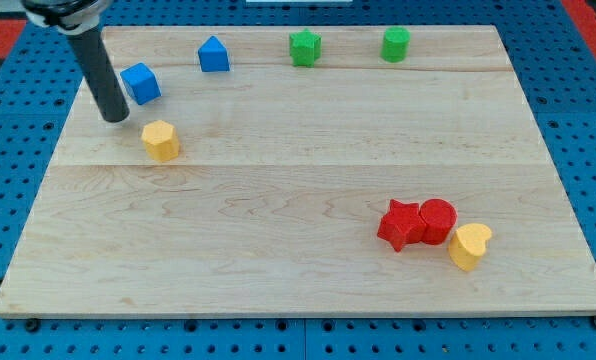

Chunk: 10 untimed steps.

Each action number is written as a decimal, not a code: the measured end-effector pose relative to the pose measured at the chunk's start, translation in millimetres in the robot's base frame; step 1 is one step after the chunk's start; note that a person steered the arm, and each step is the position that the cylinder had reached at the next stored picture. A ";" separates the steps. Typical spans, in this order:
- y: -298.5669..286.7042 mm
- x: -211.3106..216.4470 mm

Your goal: Push the yellow hexagon into the red star

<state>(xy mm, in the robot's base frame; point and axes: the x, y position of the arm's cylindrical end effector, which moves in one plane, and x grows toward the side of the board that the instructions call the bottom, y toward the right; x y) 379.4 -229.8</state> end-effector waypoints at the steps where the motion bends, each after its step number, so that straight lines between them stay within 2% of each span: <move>1: 33.6 12.8; 3: 98.1 48.6; 6: 111.3 126.9; 7: 131.9 152.6; 8: 178.8 147.7; 9: 235.5 124.2; 10: 260.0 121.1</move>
